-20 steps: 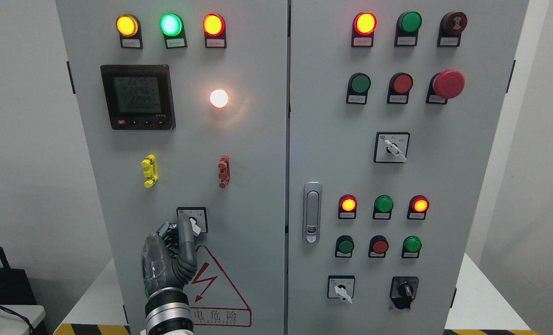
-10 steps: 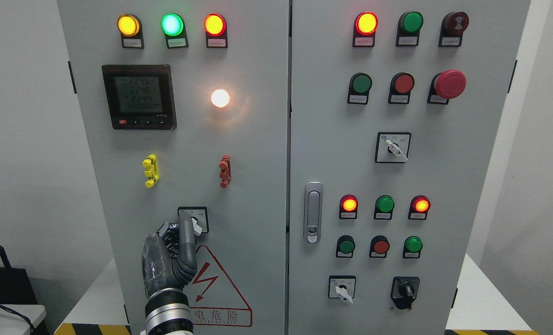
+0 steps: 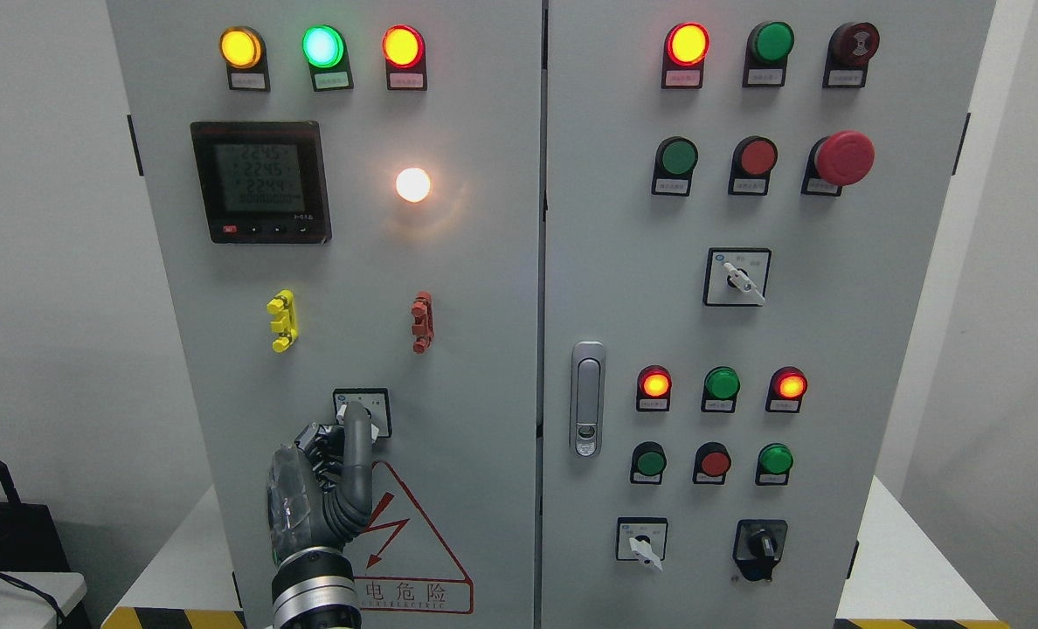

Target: Turn on light switch 1

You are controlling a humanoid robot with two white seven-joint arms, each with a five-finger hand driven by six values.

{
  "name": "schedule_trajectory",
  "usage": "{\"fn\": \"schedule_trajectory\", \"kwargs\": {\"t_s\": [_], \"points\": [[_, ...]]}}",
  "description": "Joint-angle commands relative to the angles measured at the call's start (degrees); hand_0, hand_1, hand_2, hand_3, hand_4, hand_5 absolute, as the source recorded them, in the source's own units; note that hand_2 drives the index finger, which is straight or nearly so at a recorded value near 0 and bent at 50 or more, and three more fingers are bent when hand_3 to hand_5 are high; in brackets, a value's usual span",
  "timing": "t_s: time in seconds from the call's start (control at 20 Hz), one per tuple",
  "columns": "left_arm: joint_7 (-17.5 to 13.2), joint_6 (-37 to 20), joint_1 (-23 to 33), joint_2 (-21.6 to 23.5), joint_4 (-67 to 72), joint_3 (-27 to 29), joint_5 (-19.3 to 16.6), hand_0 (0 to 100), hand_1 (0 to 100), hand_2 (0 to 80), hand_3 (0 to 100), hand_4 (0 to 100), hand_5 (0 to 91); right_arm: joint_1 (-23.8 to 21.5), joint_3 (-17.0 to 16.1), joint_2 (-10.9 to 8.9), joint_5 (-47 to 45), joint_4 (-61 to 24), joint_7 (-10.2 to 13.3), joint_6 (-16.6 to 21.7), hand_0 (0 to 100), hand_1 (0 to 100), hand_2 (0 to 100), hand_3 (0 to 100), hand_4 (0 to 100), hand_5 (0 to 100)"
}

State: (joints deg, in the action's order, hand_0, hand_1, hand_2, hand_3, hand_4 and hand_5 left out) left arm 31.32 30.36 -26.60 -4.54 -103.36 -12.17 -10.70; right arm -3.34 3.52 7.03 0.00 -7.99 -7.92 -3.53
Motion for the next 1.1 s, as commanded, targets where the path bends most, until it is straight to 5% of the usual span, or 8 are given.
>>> {"fn": "schedule_trajectory", "kwargs": {"t_s": [0.0,0.7,0.9,1.05], "points": [[-0.2,-0.1,0.8,0.2,-0.4,0.1,0.0,31,19,59.7,78,85,82.7,0.0,0.0,0.0,-1.0,0.0,0.0,0.0,12,39,0,0,0,0],[-1.0,-9.3,7.6,1.0,-2.5,1.8,0.0,25,19,61.9,80,87,83.9,0.0,0.0,0.0,-1.0,0.0,0.0,0.0,12,39,0,0,0,0],[-10.2,-25.7,14.4,3.4,-2.3,7.5,0.0,23,18,61.8,83,88,83.8,0.0,0.0,0.0,-1.0,0.0,0.0,-0.1,12,39,0,0,0,0],[-17.8,-36.7,20.5,4.1,-0.6,15.2,0.1,19,15,54.7,84,85,76.3,0.0,0.0,0.0,-1.0,0.0,0.0,-0.1,12,39,0,0,0,0]]}}
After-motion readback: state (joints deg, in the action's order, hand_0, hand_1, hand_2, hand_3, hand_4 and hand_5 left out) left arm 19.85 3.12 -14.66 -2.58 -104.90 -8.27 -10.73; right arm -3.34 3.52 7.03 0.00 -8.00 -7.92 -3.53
